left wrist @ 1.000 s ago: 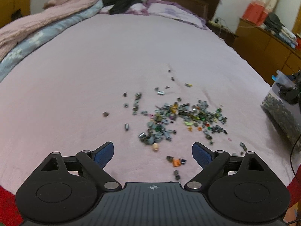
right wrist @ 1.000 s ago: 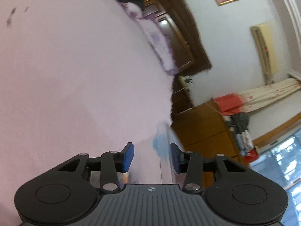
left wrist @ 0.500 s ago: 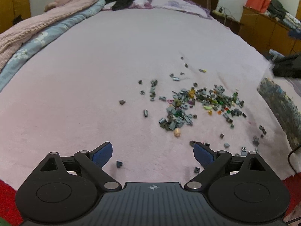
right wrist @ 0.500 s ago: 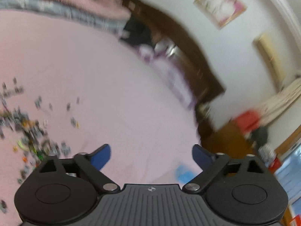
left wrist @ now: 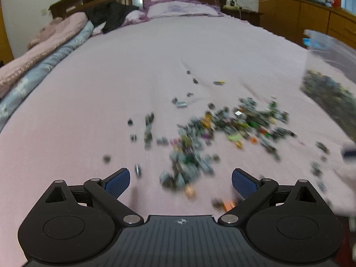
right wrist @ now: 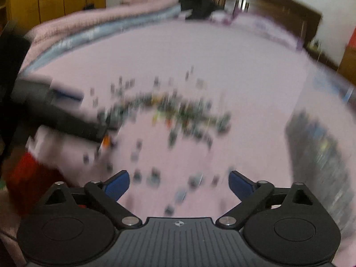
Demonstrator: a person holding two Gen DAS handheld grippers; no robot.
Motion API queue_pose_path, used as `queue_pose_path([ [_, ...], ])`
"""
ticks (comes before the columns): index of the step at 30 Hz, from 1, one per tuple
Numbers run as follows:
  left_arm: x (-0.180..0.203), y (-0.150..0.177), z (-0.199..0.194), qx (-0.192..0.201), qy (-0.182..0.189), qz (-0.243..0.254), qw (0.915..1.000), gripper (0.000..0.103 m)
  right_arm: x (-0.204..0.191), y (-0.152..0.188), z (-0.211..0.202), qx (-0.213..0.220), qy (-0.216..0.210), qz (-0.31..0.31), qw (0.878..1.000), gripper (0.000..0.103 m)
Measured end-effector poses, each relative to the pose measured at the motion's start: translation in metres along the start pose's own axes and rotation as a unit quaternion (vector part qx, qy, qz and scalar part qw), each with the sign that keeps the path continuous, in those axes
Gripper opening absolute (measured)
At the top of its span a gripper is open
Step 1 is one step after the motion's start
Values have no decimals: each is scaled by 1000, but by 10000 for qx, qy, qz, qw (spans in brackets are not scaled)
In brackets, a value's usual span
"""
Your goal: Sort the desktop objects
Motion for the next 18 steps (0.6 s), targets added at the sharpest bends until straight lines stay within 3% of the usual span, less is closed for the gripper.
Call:
queue_pose_path([
  [2, -15, 6, -2, -22, -208, -122, 9997, 100, -6, 45, 4, -205, -102, 200, 9995, 94],
  [6, -45, 22, -13, -65, -613, -411, 9973, 103, -4, 55, 19, -450, -253, 620, 9967, 94],
  [11, -83, 44, -30, -108, -1074, -821, 9908, 103, -4, 60, 32, -391, -525, 911, 9937, 103],
  [18, -109, 75, -54, -100, -964, -1645, 9816, 103, -11, 61, 49, -299, -584, 1046, 9923, 103],
])
Point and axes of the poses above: each gripper's, at about its wrist camera, not at the fingertips, and z roughly the way its jaws point, x to its right, y to its underside, the point moved 10 cm from there along z, roughly the way its jaws point, and after that the axes turned 14 degrees about y, right-handed, at the moved point
